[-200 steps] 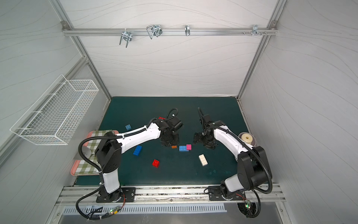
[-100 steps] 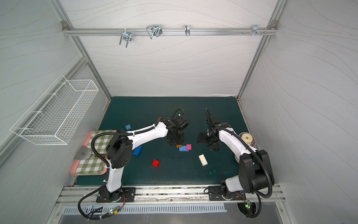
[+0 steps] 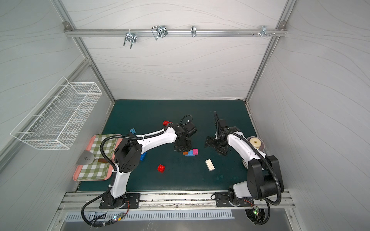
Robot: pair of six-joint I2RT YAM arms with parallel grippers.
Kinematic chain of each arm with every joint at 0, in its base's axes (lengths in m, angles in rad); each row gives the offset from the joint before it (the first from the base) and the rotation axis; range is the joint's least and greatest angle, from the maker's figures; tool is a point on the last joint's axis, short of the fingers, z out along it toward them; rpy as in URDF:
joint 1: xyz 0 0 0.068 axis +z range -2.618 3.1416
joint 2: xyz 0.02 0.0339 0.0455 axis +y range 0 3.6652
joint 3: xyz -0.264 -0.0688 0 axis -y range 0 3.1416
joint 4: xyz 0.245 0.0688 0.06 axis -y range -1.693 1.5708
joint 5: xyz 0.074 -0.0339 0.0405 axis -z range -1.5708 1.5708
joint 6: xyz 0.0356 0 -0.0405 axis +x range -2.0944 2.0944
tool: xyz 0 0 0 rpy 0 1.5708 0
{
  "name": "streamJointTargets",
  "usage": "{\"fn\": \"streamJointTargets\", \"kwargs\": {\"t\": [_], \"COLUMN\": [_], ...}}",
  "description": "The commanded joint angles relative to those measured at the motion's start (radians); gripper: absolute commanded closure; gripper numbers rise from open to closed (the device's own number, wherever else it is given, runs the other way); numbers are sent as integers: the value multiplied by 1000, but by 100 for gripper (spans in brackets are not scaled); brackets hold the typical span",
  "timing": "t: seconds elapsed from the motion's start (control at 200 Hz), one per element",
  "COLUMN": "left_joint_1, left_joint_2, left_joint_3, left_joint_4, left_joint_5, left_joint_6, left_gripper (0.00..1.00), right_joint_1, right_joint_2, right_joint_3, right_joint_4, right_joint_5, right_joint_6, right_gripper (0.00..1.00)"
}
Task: Assemble a carrot with lego
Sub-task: Assemble the lego brick with the lego brick.
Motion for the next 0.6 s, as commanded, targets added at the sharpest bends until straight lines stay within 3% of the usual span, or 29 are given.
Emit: {"fn": "streamJointTargets", "kwargs": {"t": [0.0,0.595], "left_joint_1": [-8,-26], "left_joint_2": [42,41], "left_joint_3": [42,-2], "left_joint_4": [-28,-26], "left_joint_5": [-20,-15], "left_joint_6": [-14,10], "left_gripper": [83,87], "right_joint_1": [-7,-9], "right_joint_2": [-27,-25], "right_joint_3": [5,19], "right_joint_4": [-15,-30], "right_joint_5": [-6,-2], "right_joint_6": [-8,-14], "right_gripper": [1,1]}}
